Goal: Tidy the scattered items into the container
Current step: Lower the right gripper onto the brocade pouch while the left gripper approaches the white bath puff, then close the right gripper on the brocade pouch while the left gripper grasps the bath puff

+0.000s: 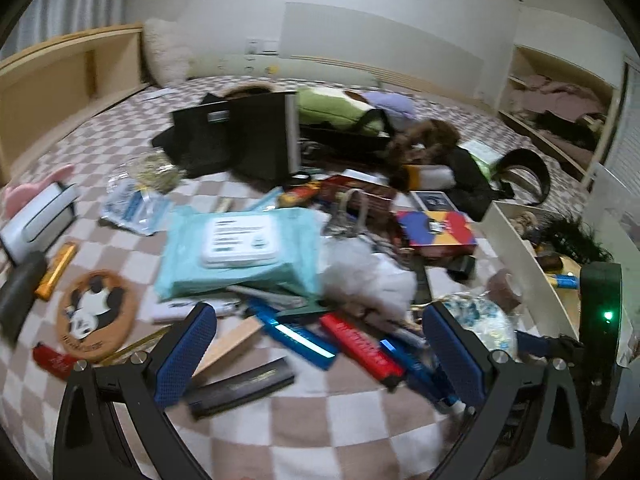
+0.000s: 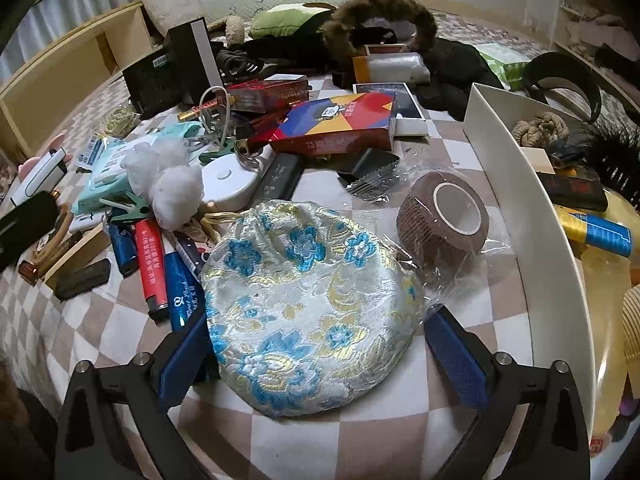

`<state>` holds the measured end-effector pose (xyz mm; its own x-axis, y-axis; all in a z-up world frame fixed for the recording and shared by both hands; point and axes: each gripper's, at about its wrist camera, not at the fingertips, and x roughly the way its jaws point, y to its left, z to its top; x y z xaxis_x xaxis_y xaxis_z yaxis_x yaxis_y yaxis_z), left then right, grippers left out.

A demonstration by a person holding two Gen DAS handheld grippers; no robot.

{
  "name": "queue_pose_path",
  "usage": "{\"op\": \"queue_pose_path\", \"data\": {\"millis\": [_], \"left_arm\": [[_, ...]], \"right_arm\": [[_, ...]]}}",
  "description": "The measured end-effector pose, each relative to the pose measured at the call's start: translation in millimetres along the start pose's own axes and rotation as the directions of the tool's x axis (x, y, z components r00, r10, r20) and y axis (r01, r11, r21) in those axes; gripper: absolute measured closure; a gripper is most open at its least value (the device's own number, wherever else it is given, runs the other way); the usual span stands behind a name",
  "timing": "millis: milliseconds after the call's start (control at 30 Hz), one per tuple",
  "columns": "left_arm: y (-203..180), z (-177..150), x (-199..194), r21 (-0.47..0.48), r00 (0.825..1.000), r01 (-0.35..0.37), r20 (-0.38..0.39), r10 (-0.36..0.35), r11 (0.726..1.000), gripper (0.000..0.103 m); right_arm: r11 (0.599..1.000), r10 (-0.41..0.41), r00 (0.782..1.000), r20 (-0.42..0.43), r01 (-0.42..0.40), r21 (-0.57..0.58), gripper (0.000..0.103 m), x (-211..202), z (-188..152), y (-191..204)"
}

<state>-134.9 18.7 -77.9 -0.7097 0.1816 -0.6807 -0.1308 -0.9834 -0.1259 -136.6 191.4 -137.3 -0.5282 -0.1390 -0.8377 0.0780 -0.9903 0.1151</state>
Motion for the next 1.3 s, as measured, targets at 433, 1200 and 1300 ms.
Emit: {"op": "queue_pose_path", "data": {"millis": [433, 1200, 1300], "left_arm": [[-16.7, 18.5, 53.3, 0.034, 0.989, 0.137, -0.057, -0.135, 0.990, 0.001], [-10.8, 0.4, 55.3, 0.024, 0.987, 0.117, -0.109, -0.114, 0.993, 0.038], [-9.6, -2.2, 45.9, 0.028, 0.990, 0.098, -0.100, -0.095, 0.995, 0.038]], "right_arm": [[0.996, 0.071, 0.997, 0.020, -0.072, 0.058, 0.018, -7.0, -1.6, -4.8], [0.987, 0.114, 0.993, 0.037, -0.117, 0.106, 0.018, -15.4, -6.5, -11.4], [0.985, 0.126, 0.991, 0.044, -0.131, 0.114, 0.019, -19.3, -7.5, -12.4]]}}
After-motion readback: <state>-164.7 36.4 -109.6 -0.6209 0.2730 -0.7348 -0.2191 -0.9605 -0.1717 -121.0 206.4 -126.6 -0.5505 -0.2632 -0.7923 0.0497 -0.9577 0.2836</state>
